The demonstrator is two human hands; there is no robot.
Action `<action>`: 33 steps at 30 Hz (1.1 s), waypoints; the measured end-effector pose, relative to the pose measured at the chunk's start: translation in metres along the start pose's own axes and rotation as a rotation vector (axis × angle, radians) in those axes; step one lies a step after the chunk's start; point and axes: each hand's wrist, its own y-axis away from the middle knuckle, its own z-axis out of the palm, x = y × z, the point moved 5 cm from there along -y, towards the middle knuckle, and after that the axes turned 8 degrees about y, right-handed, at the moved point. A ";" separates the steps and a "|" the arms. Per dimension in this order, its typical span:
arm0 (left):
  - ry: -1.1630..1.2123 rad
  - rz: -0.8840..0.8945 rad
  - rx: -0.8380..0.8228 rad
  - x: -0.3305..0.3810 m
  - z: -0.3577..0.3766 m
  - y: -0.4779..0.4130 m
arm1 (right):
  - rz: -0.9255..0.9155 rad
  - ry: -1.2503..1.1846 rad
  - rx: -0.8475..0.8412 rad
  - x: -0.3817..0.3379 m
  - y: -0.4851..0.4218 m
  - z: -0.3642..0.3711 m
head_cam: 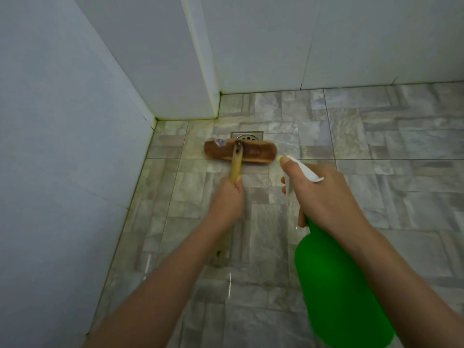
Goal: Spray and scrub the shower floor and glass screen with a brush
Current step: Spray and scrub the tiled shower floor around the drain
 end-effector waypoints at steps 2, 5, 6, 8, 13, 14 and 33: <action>-0.063 0.039 -0.032 -0.003 -0.006 -0.002 | 0.021 0.009 0.001 0.005 -0.003 -0.001; -0.222 0.047 -0.044 0.024 -0.029 -0.050 | 0.027 0.021 0.010 0.010 -0.005 -0.001; -0.244 0.044 -0.060 0.036 -0.032 -0.061 | 0.029 0.026 0.016 0.010 -0.005 -0.002; -0.248 0.049 -0.076 0.049 -0.025 -0.062 | 0.037 0.037 0.027 0.010 -0.004 -0.004; -0.123 -0.014 -0.135 0.002 0.003 0.044 | 0.076 0.064 0.053 0.016 -0.003 -0.020; -0.138 -0.001 -0.173 -0.007 0.006 0.072 | 0.088 0.065 0.057 0.018 -0.003 -0.023; -0.692 0.269 -0.608 0.083 -0.003 0.083 | -0.168 0.382 -0.007 0.020 0.053 -0.162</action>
